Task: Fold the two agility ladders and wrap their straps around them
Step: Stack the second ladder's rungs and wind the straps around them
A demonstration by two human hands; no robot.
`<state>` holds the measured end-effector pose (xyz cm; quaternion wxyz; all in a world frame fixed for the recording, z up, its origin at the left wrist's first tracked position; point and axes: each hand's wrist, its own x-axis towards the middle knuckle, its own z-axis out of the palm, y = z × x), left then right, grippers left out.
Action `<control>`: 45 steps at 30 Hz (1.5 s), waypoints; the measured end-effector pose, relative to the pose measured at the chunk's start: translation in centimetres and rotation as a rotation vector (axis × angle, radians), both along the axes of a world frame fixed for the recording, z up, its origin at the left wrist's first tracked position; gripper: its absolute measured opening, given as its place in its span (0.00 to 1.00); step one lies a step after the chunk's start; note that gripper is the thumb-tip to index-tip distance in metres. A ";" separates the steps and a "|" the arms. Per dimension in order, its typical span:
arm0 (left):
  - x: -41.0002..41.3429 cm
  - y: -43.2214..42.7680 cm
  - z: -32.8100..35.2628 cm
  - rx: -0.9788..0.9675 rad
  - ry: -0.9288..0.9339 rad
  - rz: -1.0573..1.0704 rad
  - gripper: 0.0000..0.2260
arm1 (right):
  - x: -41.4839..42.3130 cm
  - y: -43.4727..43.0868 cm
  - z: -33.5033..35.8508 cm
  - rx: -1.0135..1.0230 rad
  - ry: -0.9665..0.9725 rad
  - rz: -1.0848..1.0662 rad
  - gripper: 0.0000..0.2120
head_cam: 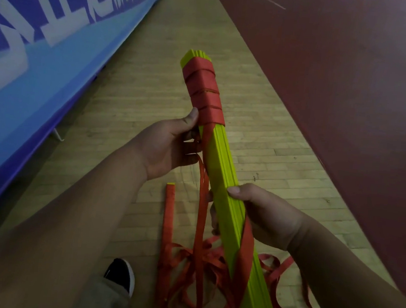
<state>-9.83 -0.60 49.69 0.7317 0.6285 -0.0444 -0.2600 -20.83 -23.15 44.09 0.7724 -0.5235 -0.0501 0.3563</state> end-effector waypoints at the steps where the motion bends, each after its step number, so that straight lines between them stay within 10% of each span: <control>1: 0.1 0.0 -0.1 -0.002 0.006 -0.002 0.23 | 0.0 0.0 -0.1 0.001 -0.003 -0.002 0.26; 20: -0.2 0.5 -0.5 0.474 -0.119 0.122 0.19 | -0.1 0.3 0.2 -0.520 -0.141 -0.271 0.12; 45: -0.3 -0.5 -0.8 0.345 0.063 0.058 0.06 | 0.6 0.5 -1.1 -0.802 -0.164 -0.437 0.14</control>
